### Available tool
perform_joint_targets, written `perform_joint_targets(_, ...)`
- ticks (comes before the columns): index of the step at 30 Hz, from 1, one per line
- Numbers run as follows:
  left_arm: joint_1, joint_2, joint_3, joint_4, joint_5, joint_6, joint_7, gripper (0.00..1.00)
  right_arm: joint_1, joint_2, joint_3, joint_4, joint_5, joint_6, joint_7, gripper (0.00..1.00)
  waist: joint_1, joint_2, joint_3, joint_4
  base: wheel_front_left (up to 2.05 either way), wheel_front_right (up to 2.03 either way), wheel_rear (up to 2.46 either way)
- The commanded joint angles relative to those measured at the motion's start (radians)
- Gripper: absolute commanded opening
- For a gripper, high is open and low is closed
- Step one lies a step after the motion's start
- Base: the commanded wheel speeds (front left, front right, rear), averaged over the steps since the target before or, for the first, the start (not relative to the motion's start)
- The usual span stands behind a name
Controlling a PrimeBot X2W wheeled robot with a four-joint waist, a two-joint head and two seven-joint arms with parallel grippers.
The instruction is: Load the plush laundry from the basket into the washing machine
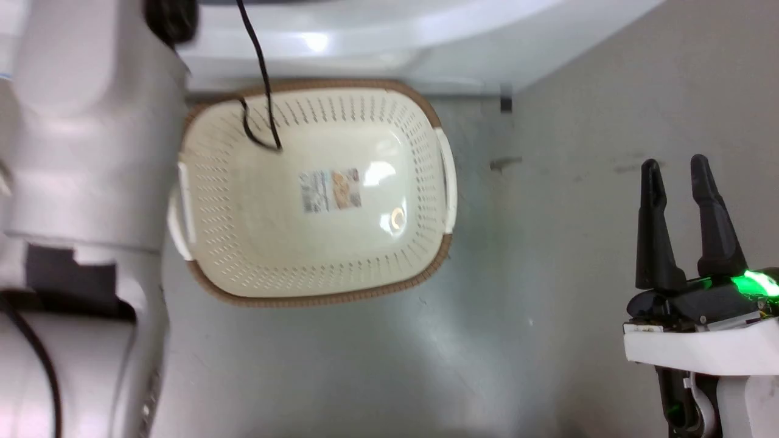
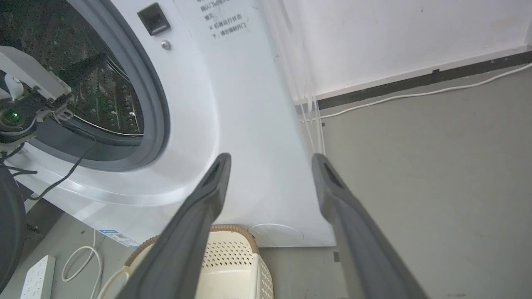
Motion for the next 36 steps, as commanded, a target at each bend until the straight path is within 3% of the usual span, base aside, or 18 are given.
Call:
perform_joint_targets(1,0.055,-0.01,0.005,-0.023,-0.006,-0.007,-0.005,1.0,-0.004,-0.001,-0.001,0.007,-0.007,0.001,-0.004,1.0,0.0,-0.0001,-0.072,0.036,0.0,0.0,0.0)
perform_joint_targets(20,0.521,-0.075,0.07,-0.229,-0.056,-0.016,-0.005,1.0,0.073,-0.001,0.008,0.084,-0.079,0.001,-0.004,1.0,0.0,-0.0001,-0.393,0.083,0.0,0.0,0.0)
perform_joint_targets(31,0.747,-0.087,0.106,-0.366,-0.08,0.023,-0.005,1.0,0.13,-0.001,-0.001,0.113,-0.07,0.001,-0.004,1.0,0.0,-0.0001,-0.534,0.082,0.0,0.0,0.0)
perform_joint_targets(36,0.861,-0.066,0.086,-0.411,-0.055,0.038,0.009,1.0,0.156,-0.001,-0.002,0.129,-0.073,0.001,-0.004,1.0,0.0,-0.0001,-0.584,0.079,0.0,0.0,0.0)
